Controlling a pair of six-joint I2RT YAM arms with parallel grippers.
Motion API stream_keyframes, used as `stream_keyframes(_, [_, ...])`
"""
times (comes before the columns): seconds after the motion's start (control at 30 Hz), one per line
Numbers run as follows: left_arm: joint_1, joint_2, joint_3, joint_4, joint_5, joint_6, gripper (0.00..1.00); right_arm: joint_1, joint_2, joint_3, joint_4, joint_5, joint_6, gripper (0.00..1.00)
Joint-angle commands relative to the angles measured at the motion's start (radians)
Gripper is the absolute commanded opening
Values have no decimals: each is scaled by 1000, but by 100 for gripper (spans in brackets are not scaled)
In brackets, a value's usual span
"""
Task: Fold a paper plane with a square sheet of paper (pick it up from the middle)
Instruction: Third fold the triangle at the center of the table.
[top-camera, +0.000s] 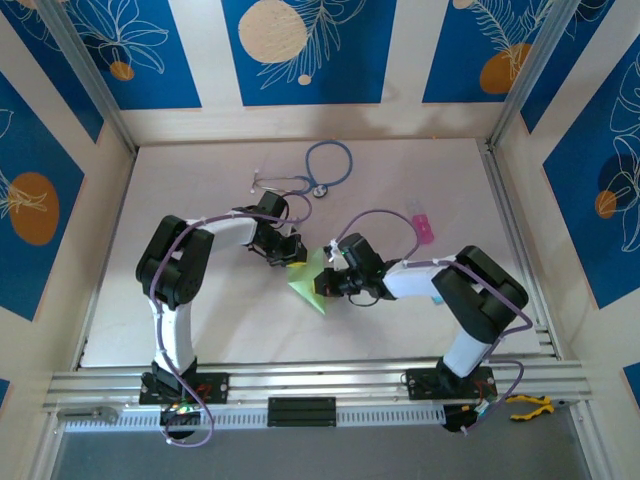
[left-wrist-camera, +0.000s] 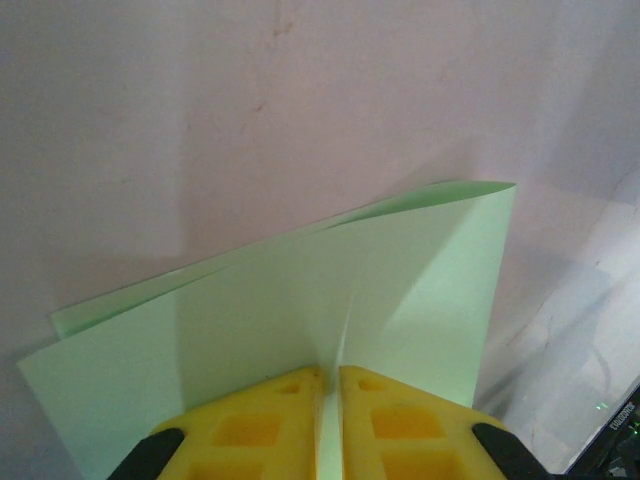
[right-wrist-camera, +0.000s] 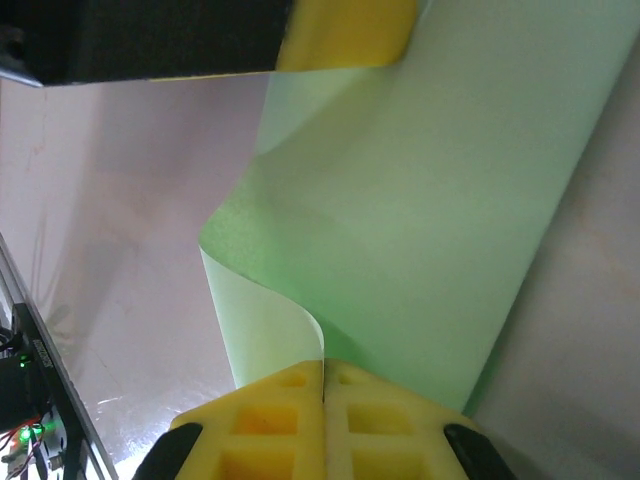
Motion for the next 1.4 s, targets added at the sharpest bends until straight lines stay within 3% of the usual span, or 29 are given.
stream_keyframes(0.0, [-6,18,-1,-58,-15,21,15,-6,14,28,-37,-25,-24,1])
stream_keyframes(1.37, [-6,17,-6,-63,-17,21,15,-23,-14,87,-223,18,-72,1])
